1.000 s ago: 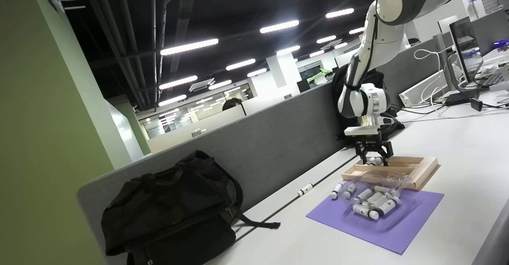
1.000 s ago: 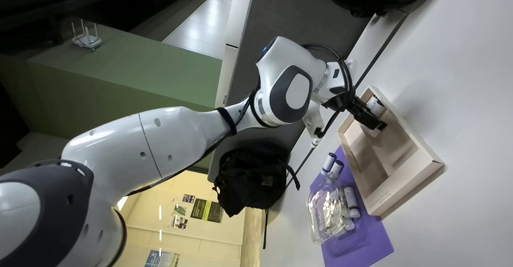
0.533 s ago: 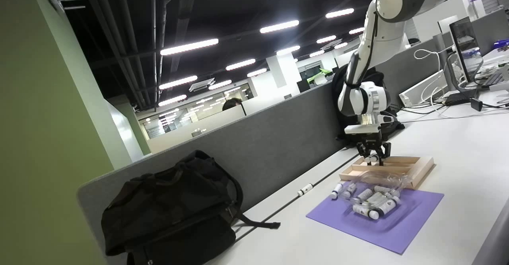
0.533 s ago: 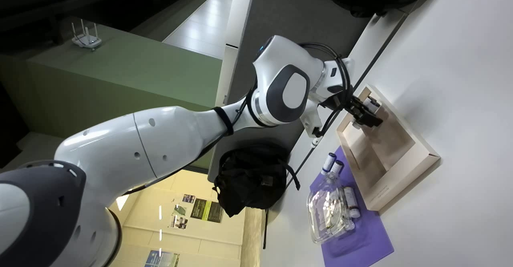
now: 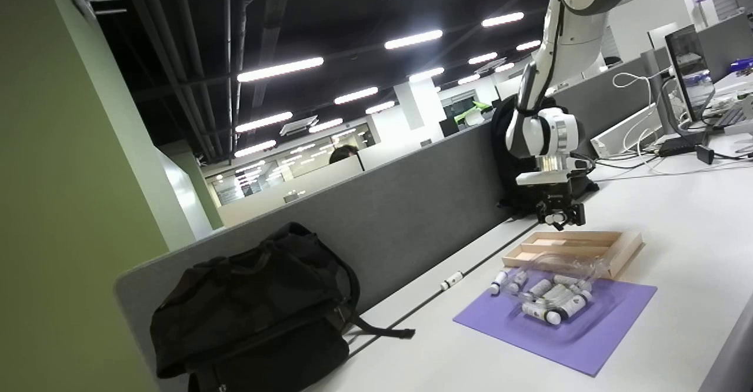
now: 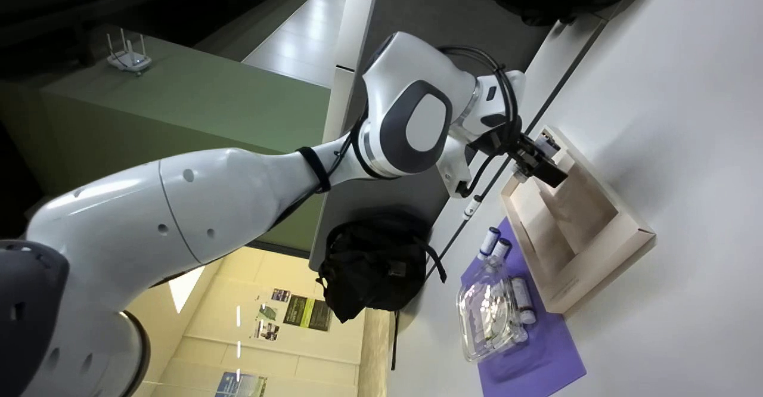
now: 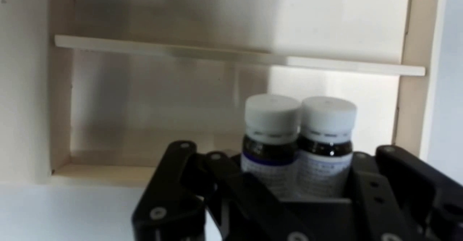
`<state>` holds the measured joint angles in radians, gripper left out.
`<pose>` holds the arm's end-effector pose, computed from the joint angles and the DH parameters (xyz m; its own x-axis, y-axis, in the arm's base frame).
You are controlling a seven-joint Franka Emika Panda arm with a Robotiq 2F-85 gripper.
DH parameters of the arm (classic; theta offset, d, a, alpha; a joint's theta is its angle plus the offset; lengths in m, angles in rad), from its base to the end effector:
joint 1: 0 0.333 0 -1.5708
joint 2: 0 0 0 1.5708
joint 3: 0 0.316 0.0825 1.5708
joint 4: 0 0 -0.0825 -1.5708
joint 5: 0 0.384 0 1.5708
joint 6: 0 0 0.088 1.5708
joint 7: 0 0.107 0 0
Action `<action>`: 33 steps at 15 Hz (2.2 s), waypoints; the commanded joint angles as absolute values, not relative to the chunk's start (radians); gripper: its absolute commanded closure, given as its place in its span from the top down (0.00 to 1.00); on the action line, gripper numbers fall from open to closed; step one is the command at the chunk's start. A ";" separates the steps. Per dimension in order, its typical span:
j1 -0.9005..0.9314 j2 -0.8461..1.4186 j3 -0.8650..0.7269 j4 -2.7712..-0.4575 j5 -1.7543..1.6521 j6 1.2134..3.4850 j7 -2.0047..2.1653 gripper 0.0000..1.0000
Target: Remove all the bottles on the tray
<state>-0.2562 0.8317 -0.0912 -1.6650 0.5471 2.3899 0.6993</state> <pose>0.6271 -0.2169 0.1142 0.1384 -0.9518 -0.2737 -0.9881 -0.1139 -0.1035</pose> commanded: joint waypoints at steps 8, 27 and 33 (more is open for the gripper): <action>-0.354 0.814 -0.165 -1.716 0.625 2.328 0.628 0.00; -0.341 0.873 -0.195 -1.694 0.637 2.387 0.662 1.00; -0.339 0.876 -0.196 -1.693 0.633 2.378 0.666 1.00</action>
<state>-0.3507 0.8670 -0.1805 -1.7144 0.6333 2.3998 0.6289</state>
